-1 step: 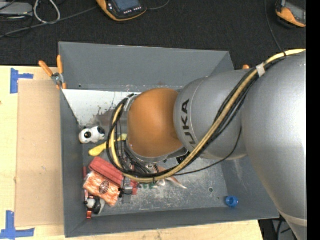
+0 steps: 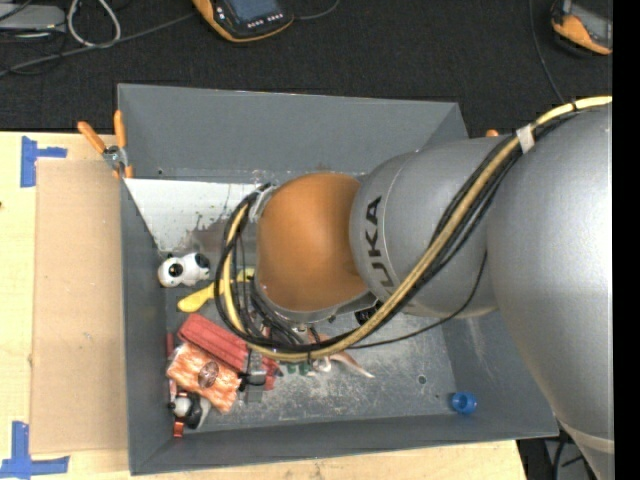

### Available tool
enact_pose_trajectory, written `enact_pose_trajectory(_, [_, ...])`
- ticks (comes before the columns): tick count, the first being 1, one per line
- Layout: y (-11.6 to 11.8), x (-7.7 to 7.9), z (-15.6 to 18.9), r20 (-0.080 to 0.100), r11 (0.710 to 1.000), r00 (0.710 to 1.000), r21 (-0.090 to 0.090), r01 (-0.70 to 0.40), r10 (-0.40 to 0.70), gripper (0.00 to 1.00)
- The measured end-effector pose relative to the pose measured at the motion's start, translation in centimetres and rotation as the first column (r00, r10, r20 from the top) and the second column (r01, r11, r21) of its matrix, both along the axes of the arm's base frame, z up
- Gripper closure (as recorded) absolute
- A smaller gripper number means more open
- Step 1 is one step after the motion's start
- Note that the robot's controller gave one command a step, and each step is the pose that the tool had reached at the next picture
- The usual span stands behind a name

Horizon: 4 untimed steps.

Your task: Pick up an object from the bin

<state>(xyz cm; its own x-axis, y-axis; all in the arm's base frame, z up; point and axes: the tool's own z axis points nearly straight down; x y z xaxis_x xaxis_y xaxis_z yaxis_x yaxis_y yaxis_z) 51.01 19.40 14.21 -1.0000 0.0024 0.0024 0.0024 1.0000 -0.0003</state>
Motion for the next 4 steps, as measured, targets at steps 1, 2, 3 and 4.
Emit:
enact_pose_trajectory(1, [-0.9, 0.0, -5.0, 0.003, 0.985, 0.985, 0.001, 0.17, -0.17, 0.0])
enact_pose_trajectory(2, [-0.8, -0.4, -7.3, -0.003, 0.902, 0.902, -0.003, 0.432, -0.432, 0.0])
enact_pose_trajectory(3, [-1.0, -0.4, -7.4, -0.005, 0.951, 0.951, -0.005, 0.309, -0.309, 0.0])
enact_pose_trajectory(4, [-1.0, -0.4, -7.4, -0.006, 0.928, 0.928, -0.005, 0.373, -0.373, 0.0])
